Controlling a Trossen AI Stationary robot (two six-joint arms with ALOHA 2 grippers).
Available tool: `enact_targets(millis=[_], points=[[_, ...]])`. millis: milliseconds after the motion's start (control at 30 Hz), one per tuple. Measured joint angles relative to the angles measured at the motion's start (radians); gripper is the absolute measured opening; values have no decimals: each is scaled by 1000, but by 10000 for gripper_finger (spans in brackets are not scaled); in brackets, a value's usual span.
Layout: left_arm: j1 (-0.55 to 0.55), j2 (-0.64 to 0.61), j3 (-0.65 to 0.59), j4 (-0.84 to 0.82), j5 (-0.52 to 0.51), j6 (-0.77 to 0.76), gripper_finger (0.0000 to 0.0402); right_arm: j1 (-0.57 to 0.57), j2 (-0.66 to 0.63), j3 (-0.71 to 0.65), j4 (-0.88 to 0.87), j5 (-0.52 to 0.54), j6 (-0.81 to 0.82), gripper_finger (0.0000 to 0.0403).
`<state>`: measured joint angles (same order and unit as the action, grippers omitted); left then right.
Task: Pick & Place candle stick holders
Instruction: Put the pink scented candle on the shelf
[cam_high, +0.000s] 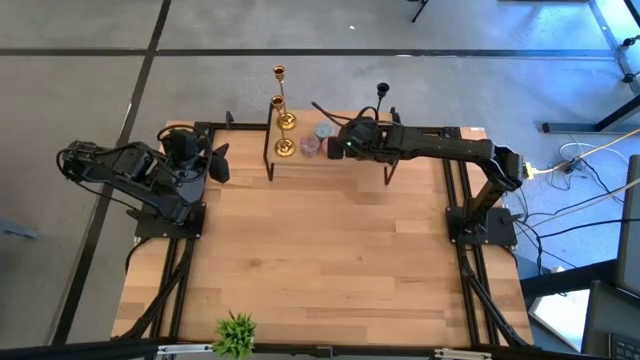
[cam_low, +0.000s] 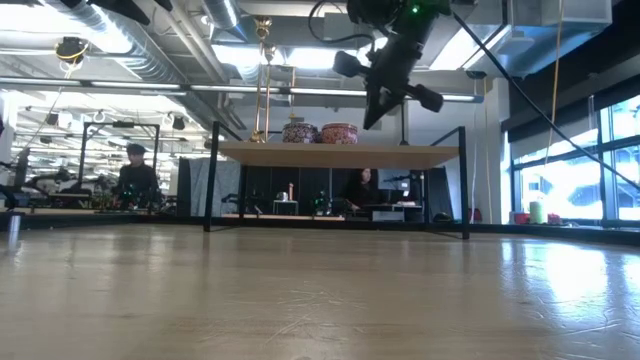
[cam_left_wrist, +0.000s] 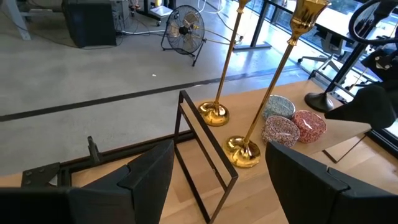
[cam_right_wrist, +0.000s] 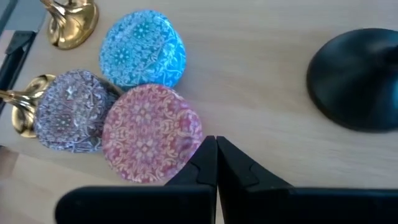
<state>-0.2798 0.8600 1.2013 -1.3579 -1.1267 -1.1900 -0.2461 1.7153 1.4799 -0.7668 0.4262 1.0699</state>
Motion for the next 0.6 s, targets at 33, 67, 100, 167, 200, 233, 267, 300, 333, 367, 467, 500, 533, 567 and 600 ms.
enact_targets(millis=[33,67,100,167,200,233,267,300,333,367,467,500,533,567,600], points=[[0,0,0,0,0,0,251,-2,0,0,6,1,-1,0],[0,0,0,0,0,0,251,-3,0,0,12,1,-1,0],[0,0,0,0,0,0,251,-5,0,0,19,0,-1,0],[0,0,0,0,0,0,251,-9,2,0,36,0,-3,0],[0,0,0,0,0,0,251,-13,3,0,37,-1,-4,0],[0,0,0,0,-1,0,251,-17,5,0,34,-5,-5,0],[0,0,0,0,-1,0,251,-18,5,0,34,-8,-7,0],[0,0,0,0,-1,0,251,-18,8,0,36,-11,-8,0],[0,0,0,0,-1,0,251,-18,10,0,37,-12,-8,0],[0,0,0,0,-1,0,251,-18,11,0,36,-13,-8,0],[0,0,0,0,-2,0,251,-18,11,0,42,-20,-8,0],[0,0,0,0,-2,0,251,-18,11,0,43,-22,-8,0],[0,0,0,0,-2,0,251,-18,11,0,45,-27,-9,0],[0,0,0,0,-2,0,251,-18,11,0,50,-33,-11,0],[0,0,0,0,-2,0,251,-18,11,0,55,-35,-11,0]])
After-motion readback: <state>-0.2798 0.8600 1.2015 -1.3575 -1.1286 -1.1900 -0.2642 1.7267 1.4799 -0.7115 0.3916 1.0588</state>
